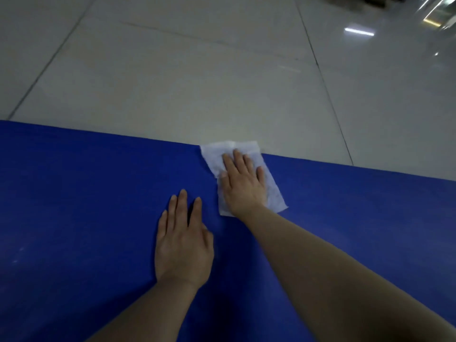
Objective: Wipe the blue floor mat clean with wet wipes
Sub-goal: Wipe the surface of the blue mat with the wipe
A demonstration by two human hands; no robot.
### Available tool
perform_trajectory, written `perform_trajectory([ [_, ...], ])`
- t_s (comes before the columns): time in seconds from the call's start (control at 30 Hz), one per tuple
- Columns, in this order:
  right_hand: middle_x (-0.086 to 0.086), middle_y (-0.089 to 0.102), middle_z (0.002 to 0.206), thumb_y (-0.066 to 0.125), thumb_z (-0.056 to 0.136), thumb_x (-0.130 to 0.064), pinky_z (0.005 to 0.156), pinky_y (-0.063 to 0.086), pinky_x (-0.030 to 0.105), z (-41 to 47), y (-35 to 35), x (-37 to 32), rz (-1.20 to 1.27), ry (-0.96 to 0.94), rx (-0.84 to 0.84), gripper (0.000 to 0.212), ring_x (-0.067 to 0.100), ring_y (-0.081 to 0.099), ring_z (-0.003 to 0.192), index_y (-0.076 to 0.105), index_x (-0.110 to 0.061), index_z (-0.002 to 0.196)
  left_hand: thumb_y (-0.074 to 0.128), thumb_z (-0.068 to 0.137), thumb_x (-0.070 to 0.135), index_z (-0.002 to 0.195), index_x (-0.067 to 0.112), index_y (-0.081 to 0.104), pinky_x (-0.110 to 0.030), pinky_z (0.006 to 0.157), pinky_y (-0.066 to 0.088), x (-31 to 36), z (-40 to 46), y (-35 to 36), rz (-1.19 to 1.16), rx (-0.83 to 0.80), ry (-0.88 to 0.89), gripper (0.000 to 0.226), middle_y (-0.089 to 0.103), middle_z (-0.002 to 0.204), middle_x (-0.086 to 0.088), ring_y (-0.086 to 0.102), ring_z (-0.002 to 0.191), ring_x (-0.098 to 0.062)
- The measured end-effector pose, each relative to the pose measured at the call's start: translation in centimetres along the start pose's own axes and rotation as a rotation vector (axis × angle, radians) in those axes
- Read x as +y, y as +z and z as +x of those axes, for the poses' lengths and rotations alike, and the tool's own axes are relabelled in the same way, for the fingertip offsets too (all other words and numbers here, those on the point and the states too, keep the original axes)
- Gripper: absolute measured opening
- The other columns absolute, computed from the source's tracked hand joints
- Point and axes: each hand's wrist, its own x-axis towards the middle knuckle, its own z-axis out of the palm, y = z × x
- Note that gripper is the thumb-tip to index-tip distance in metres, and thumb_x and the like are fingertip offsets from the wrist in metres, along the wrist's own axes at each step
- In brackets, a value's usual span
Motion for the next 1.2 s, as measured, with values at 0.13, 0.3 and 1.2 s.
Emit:
perform_trajectory([
  [0.13,-0.006,-0.005,0.161,0.016,0.103,-0.036,0.117,-0.002,0.039,1.2,-1.6,7.2,-0.071,0.175,0.030,0.052,0.011,-0.005,0.147,0.001,-0.030,0.153,0.028,0.088,0.030,0.135,0.008,0.051,-0.039,0.110,0.018,-0.3,0.1,0.4,0.007,0.027,0.017,0.057,0.039,0.148,-0.016,0.036,0.136,-0.029],
  [0.3,-0.001,-0.001,0.161,0.012,0.102,-0.038,0.118,-0.001,0.047,1.8,-2.7,10.9,-0.002,0.463,0.093,0.054,0.019,-0.004,0.147,0.005,-0.025,0.154,0.027,0.089,0.030,0.137,0.009,0.049,-0.041,0.110,0.020,-0.3,0.2,0.8,0.041,0.066,0.014,0.057,0.038,0.149,-0.016,0.032,0.137,-0.028],
  [1.2,-0.006,-0.019,0.158,0.003,0.100,-0.046,0.116,-0.011,0.043,-3.1,0.6,1.5,-0.142,-0.097,-0.018,0.054,0.015,-0.017,0.145,-0.010,-0.031,0.150,0.023,0.089,0.031,0.139,0.009,0.046,-0.048,0.111,0.030,-0.4,0.1,1.3,0.070,0.085,0.017,0.059,0.034,0.151,-0.015,0.031,0.140,-0.030],
])
